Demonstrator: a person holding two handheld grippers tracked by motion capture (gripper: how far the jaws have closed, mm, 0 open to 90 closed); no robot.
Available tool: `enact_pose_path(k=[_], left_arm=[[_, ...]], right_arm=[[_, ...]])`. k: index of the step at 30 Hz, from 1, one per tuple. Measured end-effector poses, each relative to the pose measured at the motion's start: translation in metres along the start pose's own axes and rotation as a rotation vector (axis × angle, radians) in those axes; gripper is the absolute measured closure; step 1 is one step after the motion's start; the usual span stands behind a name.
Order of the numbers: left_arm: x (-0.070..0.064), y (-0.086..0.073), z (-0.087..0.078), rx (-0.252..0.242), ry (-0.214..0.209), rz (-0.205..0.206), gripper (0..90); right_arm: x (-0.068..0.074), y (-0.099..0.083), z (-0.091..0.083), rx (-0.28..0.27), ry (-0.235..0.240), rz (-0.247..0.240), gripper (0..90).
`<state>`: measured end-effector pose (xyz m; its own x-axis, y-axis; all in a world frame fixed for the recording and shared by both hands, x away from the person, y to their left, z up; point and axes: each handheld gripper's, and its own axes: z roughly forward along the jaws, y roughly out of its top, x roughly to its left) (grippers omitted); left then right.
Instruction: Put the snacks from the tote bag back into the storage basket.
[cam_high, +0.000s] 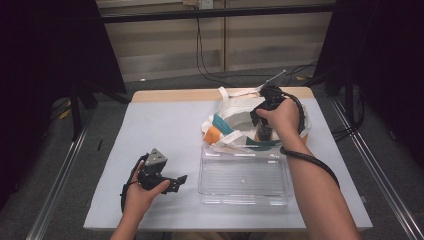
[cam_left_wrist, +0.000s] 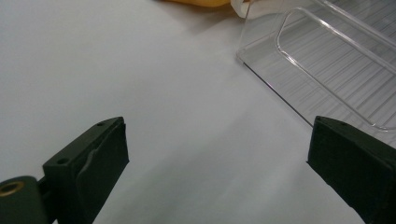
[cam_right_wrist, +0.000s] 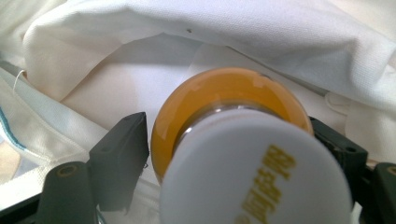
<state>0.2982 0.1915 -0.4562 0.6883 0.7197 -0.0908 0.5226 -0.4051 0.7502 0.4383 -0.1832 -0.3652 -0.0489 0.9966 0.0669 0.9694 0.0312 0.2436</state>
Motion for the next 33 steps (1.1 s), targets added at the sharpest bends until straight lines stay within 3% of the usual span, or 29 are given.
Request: enact_pose_path(k=[6, 17, 23, 33], left_arm=[[0.001, 0.000, 0.000, 0.007, -0.004, 0.003, 4.9], [0.001, -0.001, 0.000, 0.008, -0.001, 0.001, 4.9], [0.002, -0.001, 0.000, 0.007, 0.001, -0.002, 4.9], [0.002, 0.000, 0.000, 0.011, -0.003, 0.002, 4.9]], right_arm=[[0.001, 0.000, 0.002, -0.003, -0.038, -0.001, 29.9], [-0.002, -0.001, 0.001, 0.014, -0.024, -0.024, 30.6], [-0.007, -0.002, -0.002, 0.038, 0.006, -0.017, 30.7], [-0.007, -0.001, -0.011, 0.064, -0.001, -0.062, 30.8]])
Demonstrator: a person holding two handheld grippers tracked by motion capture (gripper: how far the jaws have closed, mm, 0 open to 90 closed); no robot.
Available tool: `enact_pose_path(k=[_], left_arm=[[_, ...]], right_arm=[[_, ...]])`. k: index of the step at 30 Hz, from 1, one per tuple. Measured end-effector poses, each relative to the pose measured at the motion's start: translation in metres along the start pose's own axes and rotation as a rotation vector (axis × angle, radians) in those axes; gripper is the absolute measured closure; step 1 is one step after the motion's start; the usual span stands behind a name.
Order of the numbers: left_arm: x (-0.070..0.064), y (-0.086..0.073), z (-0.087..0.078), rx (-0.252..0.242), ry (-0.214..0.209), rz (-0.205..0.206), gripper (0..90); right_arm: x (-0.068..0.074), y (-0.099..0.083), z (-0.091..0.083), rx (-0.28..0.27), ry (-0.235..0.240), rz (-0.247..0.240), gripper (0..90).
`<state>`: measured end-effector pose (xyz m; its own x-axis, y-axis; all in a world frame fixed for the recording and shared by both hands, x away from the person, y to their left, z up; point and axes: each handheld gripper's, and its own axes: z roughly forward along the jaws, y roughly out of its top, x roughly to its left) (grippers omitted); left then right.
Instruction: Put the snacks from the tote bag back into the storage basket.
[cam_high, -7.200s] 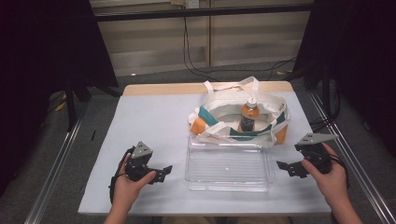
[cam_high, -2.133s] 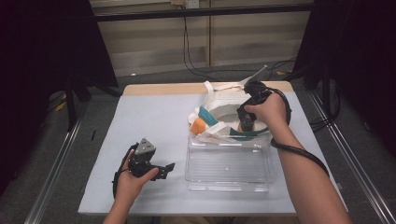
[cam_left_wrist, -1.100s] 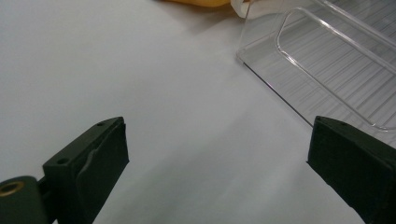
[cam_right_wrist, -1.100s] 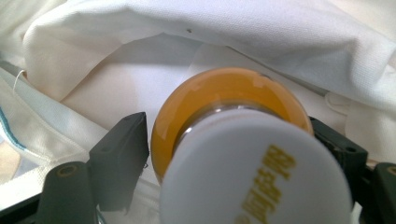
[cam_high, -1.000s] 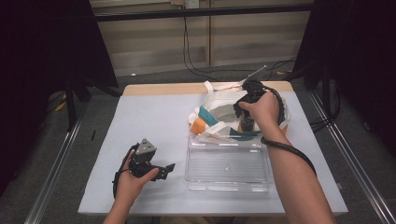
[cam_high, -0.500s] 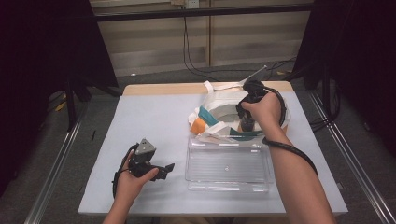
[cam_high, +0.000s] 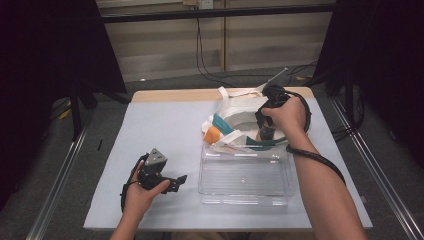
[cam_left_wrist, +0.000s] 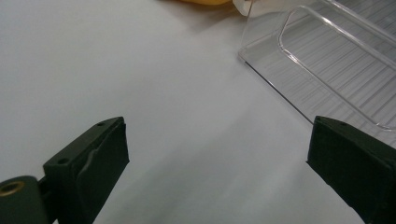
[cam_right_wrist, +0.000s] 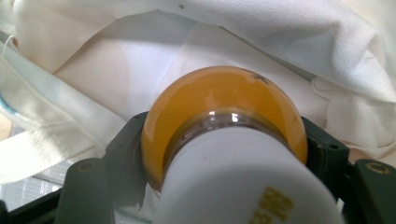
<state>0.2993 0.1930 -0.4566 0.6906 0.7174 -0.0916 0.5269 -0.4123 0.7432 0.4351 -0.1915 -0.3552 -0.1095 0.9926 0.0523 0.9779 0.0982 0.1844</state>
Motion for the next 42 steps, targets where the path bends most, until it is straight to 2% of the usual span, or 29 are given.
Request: enact_pose_path(k=[8, 18, 20, 23, 25, 27, 30, 33, 34, 42], left_arm=[[0.000, 0.000, -0.001, -0.009, 0.008, 0.003, 4.9], [0.001, 0.001, -0.002, 0.006, 0.007, 0.012, 5.0], [0.001, 0.001, -0.003, 0.006, 0.003, 0.012, 5.0], [0.001, 0.001, -0.003, 0.006, 0.004, 0.017, 4.9], [0.001, 0.001, -0.003, 0.006, 0.005, 0.018, 4.9], [0.001, 0.002, -0.003, 0.007, 0.007, 0.018, 4.9], [0.000, 0.001, -0.002, 0.006, 0.003, 0.016, 4.9], [0.000, 0.002, -0.002, 0.009, 0.004, 0.026, 4.9], [-0.001, 0.002, -0.002, 0.001, 0.008, 0.016, 4.9], [0.000, 0.002, -0.003, 0.000, 0.010, 0.024, 4.6]], right_arm=[[0.000, -0.001, -0.015, 0.010, 0.012, -0.007, 30.7], [-0.002, -0.002, -0.038, 0.015, 0.030, -0.002, 30.7], [-0.004, -0.003, -0.043, 0.020, 0.023, -0.013, 30.7], [-0.005, -0.003, -0.051, 0.017, 0.019, -0.001, 30.7], [-0.008, -0.004, -0.055, 0.014, 0.013, -0.017, 30.7], [-0.008, -0.004, -0.059, 0.013, 0.015, -0.003, 30.7], [-0.011, -0.004, -0.063, 0.008, 0.016, -0.011, 30.7], [-0.011, -0.004, -0.067, 0.025, 0.019, 0.004, 30.7], [-0.011, -0.004, -0.068, 0.028, 0.016, -0.004, 30.7], [-0.009, -0.002, -0.076, 0.042, 0.014, -0.014, 30.7]])
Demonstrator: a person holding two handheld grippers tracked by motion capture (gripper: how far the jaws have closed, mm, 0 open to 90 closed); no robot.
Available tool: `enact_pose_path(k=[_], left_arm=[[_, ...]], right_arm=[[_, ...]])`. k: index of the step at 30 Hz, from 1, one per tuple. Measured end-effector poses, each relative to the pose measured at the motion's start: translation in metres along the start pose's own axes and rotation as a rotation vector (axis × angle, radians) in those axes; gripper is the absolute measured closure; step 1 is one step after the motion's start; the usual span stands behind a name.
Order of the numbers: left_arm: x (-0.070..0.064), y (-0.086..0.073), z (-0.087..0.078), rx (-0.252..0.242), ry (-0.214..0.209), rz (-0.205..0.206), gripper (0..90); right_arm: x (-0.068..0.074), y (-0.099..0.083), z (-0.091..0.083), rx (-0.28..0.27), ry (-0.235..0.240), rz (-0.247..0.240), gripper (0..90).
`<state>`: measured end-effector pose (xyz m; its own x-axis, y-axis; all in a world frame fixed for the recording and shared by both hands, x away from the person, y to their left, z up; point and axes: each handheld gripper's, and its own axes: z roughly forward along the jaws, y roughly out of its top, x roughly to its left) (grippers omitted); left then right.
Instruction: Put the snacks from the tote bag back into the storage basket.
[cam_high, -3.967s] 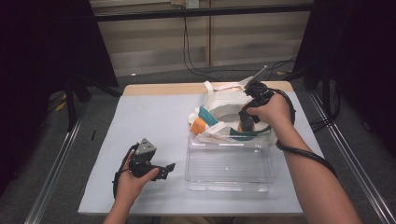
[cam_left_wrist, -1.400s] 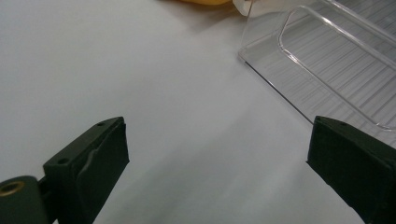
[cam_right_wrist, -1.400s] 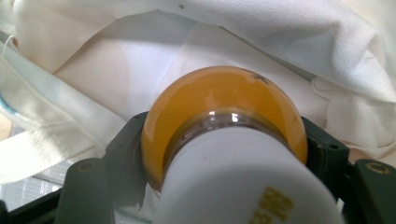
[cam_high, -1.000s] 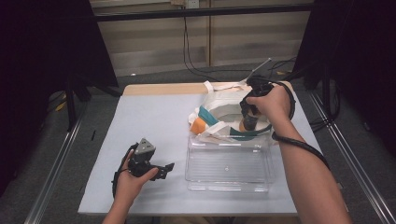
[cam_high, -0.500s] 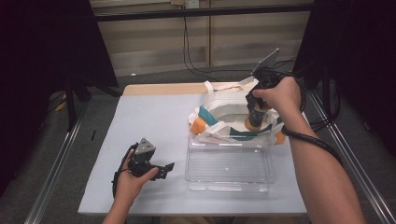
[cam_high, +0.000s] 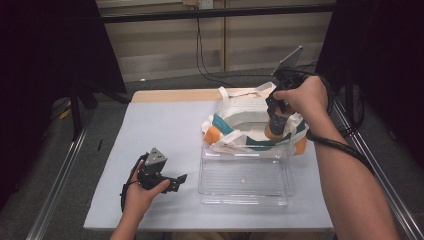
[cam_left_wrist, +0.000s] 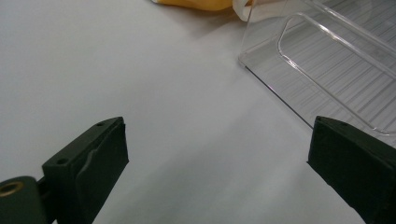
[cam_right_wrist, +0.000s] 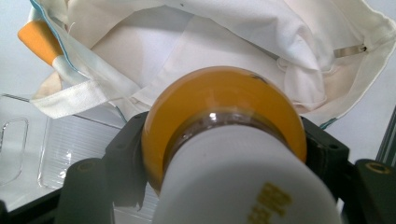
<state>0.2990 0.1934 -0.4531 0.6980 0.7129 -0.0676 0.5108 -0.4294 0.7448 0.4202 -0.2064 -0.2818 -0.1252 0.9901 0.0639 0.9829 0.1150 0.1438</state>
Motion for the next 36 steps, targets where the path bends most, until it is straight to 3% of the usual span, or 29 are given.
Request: enact_pose_path(k=[17, 36], left_arm=[[-0.001, 0.000, 0.001, 0.000, -0.004, -0.007, 4.6], [-0.001, 0.000, 0.001, 0.001, -0.003, -0.005, 4.6]], right_arm=[[0.007, -0.001, -0.021, -0.006, 0.005, -0.029, 30.7], [0.010, -0.012, -0.035, 0.019, 0.003, 0.000, 30.7]])
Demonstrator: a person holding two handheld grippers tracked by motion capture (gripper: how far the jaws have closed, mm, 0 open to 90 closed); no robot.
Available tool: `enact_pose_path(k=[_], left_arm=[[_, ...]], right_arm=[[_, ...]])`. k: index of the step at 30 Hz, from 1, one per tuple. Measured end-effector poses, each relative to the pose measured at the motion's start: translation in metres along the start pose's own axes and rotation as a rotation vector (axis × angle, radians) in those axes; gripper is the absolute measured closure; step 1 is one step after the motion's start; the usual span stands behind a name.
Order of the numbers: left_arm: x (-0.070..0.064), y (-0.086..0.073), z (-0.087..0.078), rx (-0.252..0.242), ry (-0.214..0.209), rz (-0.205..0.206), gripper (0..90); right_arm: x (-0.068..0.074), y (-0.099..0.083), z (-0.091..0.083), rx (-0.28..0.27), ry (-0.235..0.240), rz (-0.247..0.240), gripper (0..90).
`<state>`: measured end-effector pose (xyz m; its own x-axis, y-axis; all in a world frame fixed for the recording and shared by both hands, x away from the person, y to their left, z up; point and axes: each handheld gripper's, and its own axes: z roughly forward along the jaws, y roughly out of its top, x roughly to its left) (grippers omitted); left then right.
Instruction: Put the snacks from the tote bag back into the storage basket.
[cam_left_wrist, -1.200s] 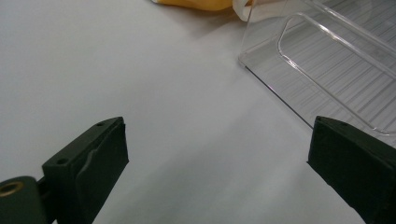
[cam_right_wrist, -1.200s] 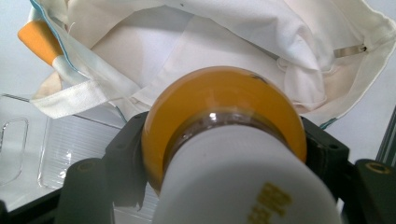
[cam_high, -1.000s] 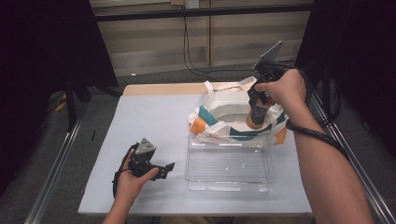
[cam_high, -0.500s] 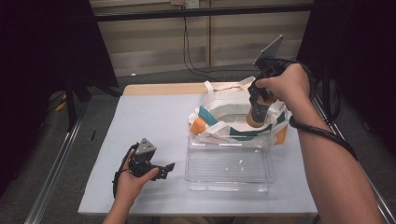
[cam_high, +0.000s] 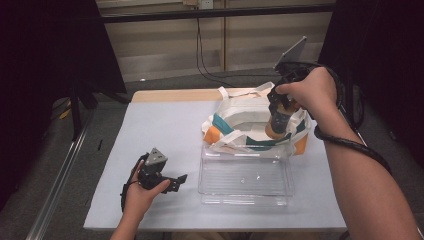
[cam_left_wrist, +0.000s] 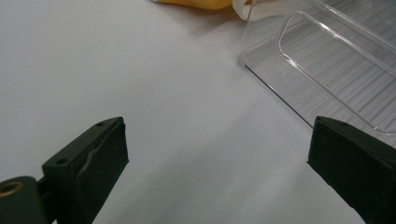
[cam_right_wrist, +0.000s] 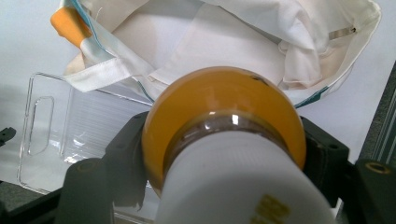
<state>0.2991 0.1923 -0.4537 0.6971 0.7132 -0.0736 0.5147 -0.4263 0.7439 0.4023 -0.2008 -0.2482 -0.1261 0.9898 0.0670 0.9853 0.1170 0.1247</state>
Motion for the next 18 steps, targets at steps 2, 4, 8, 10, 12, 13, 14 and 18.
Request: enact_pose_path(k=[2, 4, 8, 10, 12, 13, 14, 18], left_arm=[[0.0000, 0.0002, 0.0001, -0.004, 0.001, 0.003, 4.6], [-0.0002, 0.0006, -0.0003, 0.002, 0.005, 0.006, 4.6], [-0.0004, 0.0009, -0.0003, 0.000, 0.005, 0.005, 4.6], [0.0000, 0.0010, -0.0003, 0.001, 0.002, 0.005, 4.6], [0.0002, 0.0010, -0.0001, 0.002, 0.000, 0.006, 4.6], [0.0002, 0.0009, 0.0000, 0.002, 0.001, 0.006, 4.6], [0.0000, 0.0009, 0.0002, 0.003, 0.002, 0.006, 4.6], [-0.0003, 0.0011, 0.0003, 0.002, 0.002, 0.006, 4.6]], right_arm=[[0.0015, -0.0013, -0.0006, 0.001, -0.004, -0.003, 30.7], [0.0032, -0.0026, 0.0002, 0.009, -0.007, -0.002, 30.7], [0.0045, -0.0045, 0.0010, 0.011, 0.002, -0.008, 30.7], [0.0055, -0.0052, 0.0008, 0.015, 0.000, -0.011, 30.7], [0.0062, -0.0063, 0.0001, 0.009, 0.001, -0.011, 30.7], [0.0066, -0.0067, -0.0007, 0.010, 0.002, -0.002, 30.7], [0.0061, -0.0074, -0.0010, 0.006, 0.006, -0.003, 30.7], [0.0060, -0.0096, -0.0030, 0.009, 0.008, 0.004, 30.7]])
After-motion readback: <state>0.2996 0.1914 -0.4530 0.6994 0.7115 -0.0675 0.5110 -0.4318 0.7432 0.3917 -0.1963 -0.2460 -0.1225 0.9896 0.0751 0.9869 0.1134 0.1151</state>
